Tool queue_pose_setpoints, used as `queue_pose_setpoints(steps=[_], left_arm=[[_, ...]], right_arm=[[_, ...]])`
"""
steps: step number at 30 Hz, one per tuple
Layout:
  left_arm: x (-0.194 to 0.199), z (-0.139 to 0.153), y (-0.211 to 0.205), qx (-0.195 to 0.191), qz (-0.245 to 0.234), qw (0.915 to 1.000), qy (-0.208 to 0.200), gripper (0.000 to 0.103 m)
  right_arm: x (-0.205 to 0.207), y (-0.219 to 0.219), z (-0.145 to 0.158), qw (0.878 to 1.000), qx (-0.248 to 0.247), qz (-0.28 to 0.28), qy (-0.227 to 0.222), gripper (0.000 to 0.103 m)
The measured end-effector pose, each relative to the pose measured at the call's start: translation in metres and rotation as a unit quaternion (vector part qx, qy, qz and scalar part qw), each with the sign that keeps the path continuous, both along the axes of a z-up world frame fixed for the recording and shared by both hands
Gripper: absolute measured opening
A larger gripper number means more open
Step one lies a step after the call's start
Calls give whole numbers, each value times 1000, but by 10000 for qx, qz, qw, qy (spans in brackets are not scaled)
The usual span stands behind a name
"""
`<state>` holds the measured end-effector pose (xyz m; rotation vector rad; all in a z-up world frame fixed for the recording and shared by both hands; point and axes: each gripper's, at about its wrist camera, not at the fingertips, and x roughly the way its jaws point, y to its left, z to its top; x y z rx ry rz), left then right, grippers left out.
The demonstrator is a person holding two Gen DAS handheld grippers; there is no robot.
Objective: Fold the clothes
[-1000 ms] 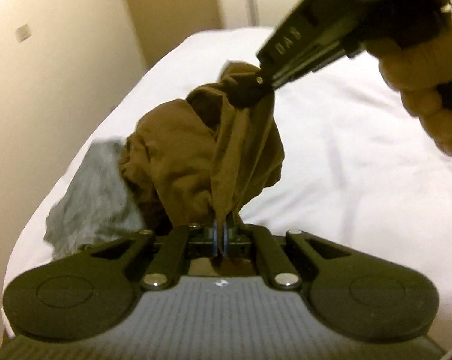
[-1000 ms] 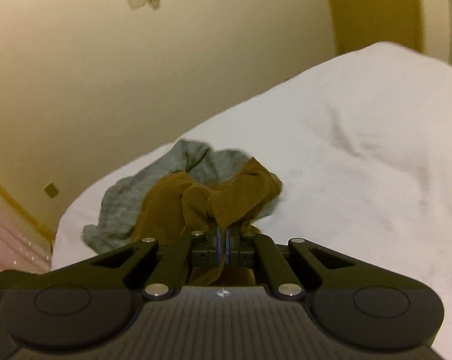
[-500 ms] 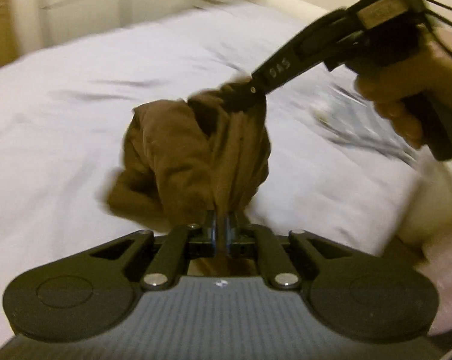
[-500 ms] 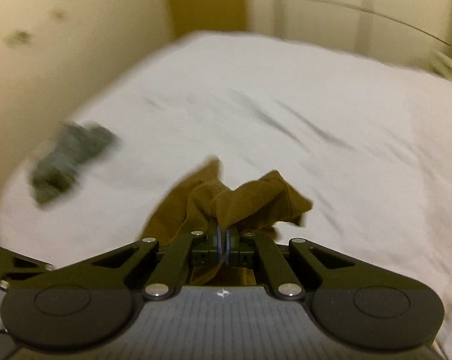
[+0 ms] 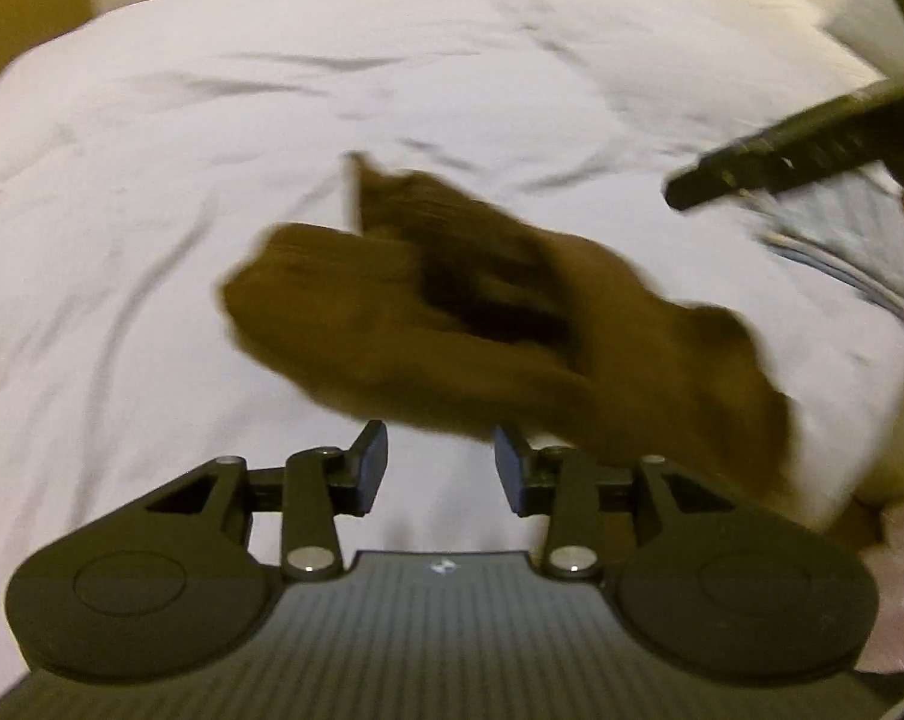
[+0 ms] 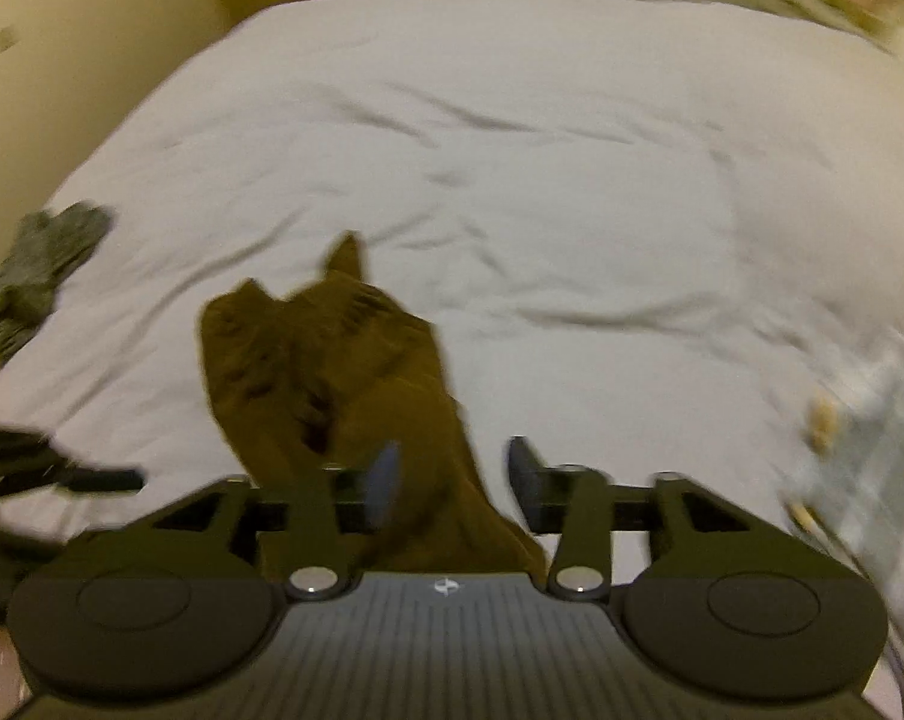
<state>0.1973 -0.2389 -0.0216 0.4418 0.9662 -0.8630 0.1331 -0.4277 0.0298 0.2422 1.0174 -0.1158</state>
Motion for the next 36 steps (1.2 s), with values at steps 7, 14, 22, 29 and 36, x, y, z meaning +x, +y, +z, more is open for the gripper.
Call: queue_pose_setpoints(steps=[7,14,22,29,36], left_arm=[[84,-26,-22,370,935,9947,-210,63],[124,-46,-49,291,595,9975,249,67],[115,-51,-89,70,-209,9991,356,73],[132,-53,-120,132,-808,9964,241,73],[149,-63,-151,118,-1267,9889,768,67]], right_arm=[[94,29,-56,9824,-116,1863,-49,69],[95,-21,-71,9896,447,1362,-100,7],[22,-101,-64,9992,359,-76,157,18],[-10,-139,-54,9978,265,-613,23,47],[8,-176,-69,9976,221,-654,7,51]])
